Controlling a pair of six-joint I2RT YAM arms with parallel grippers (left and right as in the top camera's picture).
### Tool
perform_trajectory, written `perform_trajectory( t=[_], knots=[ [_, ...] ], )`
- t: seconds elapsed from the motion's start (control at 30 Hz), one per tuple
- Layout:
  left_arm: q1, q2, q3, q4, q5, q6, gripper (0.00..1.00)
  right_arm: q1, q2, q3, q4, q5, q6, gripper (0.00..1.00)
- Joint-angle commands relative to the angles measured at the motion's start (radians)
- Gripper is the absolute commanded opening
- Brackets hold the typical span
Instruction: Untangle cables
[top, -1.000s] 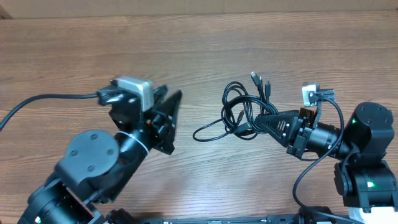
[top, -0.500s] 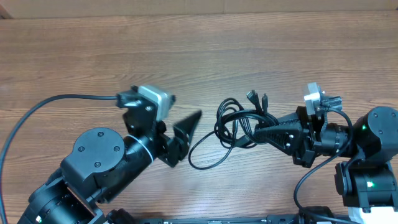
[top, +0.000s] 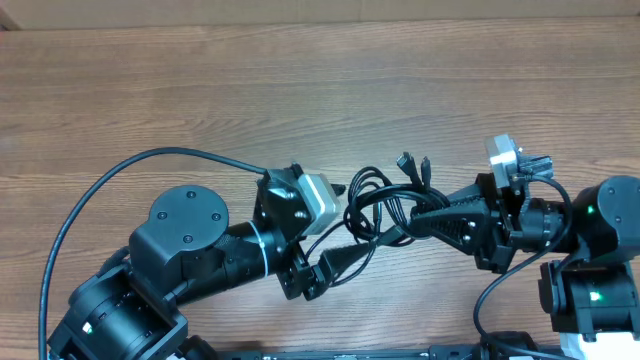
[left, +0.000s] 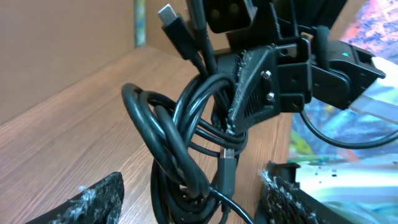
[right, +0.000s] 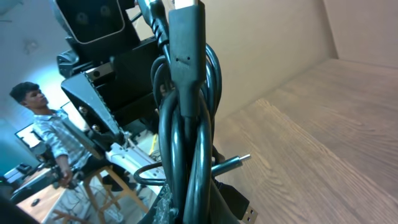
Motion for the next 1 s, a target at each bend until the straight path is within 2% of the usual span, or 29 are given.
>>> perform_trajectory(
  t=[0.0, 0.17, 0.23, 0.3, 0.37, 0.43, 0.47, 0.57, 0.67, 0.7, 0.73, 0.77, 0.87, 0.93, 0.97],
  knots=[
    [0.003, 0.019, 0.009, 0.013, 0.055, 0.046, 0.75, -0.002, -0.013, 0.008, 0.02, -0.071, 0.035, 0.05],
    [0.003, 0.059, 0.009, 0.047, 0.059, 0.008, 0.75, 0.014, -0.013, 0.008, 0.025, -0.084, 0.034, 0.05],
    [0.003, 0.071, 0.009, 0.053, 0.058, -0.003, 0.72, 0.026, -0.013, 0.008, 0.043, -0.084, 0.034, 0.05],
    [0.003, 0.077, 0.009, 0.057, 0.058, -0.01, 0.62, 0.034, -0.013, 0.008, 0.052, -0.084, 0.034, 0.05],
    [0.003, 0.077, 0.009, 0.06, 0.058, -0.01, 0.41, 0.038, -0.013, 0.008, 0.052, -0.084, 0.034, 0.05],
    [0.003, 0.076, 0.009, 0.069, 0.058, -0.029, 0.12, 0.04, -0.013, 0.008, 0.051, -0.084, 0.034, 0.05],
    [0.003, 0.076, 0.009, 0.075, 0.058, -0.047, 0.04, 0.041, -0.013, 0.008, 0.051, -0.085, 0.034, 0.05],
    [0.003, 0.076, 0.009, 0.079, 0.058, -0.066, 0.04, 0.041, -0.013, 0.008, 0.05, -0.084, 0.034, 0.05],
    [0.003, 0.076, 0.009, 0.078, 0.058, -0.066, 0.04, 0.041, -0.013, 0.008, 0.05, -0.084, 0.034, 0.13],
    [0.003, 0.076, 0.009, 0.078, 0.058, -0.066, 0.04, 0.041, -0.013, 0.008, 0.05, -0.084, 0.034, 0.21],
    [0.003, 0.076, 0.009, 0.078, 0.055, -0.066, 0.04, 0.041, -0.013, 0.008, 0.048, -0.084, 0.034, 0.34],
    [0.004, 0.076, 0.009, 0.078, 0.046, -0.065, 0.04, 0.041, -0.013, 0.008, 0.04, -0.084, 0.034, 0.52],
    [0.004, 0.074, 0.009, 0.067, -0.047, -0.075, 0.04, 0.037, -0.01, 0.008, 0.016, -0.078, 0.034, 0.84],
    [0.004, 0.069, 0.009, 0.048, -0.153, -0.117, 0.04, 0.036, -0.006, 0.008, 0.013, -0.068, 0.042, 1.0],
    [0.004, 0.068, 0.009, 0.038, -0.211, -0.146, 0.04, 0.036, -0.002, 0.008, 0.012, -0.051, 0.06, 1.0]
  ],
)
